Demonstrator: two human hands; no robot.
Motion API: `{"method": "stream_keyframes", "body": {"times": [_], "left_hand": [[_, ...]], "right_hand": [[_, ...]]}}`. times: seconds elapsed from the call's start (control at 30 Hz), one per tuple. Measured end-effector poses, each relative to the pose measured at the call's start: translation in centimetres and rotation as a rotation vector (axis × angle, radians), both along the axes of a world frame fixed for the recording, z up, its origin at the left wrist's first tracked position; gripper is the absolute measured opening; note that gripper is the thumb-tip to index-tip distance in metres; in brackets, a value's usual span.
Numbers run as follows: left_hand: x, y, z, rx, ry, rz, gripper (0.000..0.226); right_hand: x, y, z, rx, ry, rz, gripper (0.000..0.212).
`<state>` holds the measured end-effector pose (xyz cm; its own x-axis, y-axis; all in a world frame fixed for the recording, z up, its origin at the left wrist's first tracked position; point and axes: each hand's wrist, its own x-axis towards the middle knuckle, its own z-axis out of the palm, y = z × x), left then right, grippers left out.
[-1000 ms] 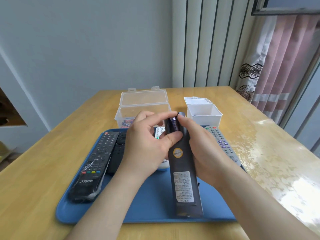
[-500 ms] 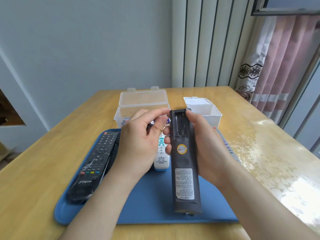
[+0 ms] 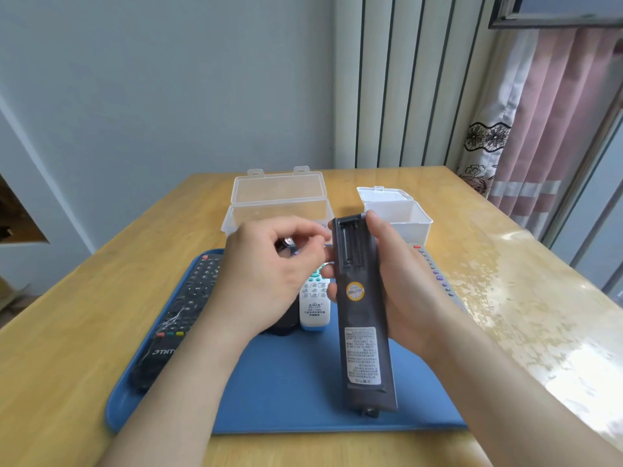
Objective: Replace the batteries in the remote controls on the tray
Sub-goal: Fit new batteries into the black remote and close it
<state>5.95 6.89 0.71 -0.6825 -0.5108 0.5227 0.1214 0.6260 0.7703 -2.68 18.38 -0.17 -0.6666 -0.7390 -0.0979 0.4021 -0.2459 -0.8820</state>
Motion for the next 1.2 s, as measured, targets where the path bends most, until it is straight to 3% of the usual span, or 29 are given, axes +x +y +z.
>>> {"method": "stream_keyframes", "body": {"times": [0.1,0.2,0.43,0.53,0.67,0.83,0.97,1.1,1.2], "left_hand": [[0.1,1.0,0.7,0.400,0.203,-0.162,0.009],[-0.3,1.3,0.3,0.451,0.269,-0.181,0.011],[-0.7,1.2,-1.0,-0.051,0.226,0.050,0.024],[-1.0,0.6,-1.6,-0.140,0.234,0.064,0.013],[-1.2,0.5,-1.9,-0.208,0.252,0.021,0.022],[-1.5,0.2,-2.5,-0.476,0.210,0.046,0.021],[-1.6,-0.1,-2.8,-0.560,0.178,0.078,0.030],[-1.7,-0.5,-3.4,-0.383,0.113,-0.045,0.034],[-1.6,0.3,-2.9,-0.035,0.088,-0.223,0.033]], "right_hand": [[0.1,-0.1,-0.2,0.001,-0.003,-0.010,0.047],[0.5,-0.3,-0.2,0.002,0.015,-0.001,0.047],[1.1,-0.4,0.0,-0.012,0.019,-0.003,0.046],[1.2,-0.3,0.0,-0.001,0.034,-0.027,0.043],[1.3,-0.2,0.1,-0.009,0.043,-0.052,0.042],[0.8,0.2,0.3,-0.032,0.069,-0.030,0.041],[0.8,0.4,0.6,-0.039,0.094,-0.026,0.020],[0.6,0.5,0.6,-0.014,0.115,-0.049,0.012],[0.1,0.6,0.8,-0.020,0.134,-0.064,0.011]]}}
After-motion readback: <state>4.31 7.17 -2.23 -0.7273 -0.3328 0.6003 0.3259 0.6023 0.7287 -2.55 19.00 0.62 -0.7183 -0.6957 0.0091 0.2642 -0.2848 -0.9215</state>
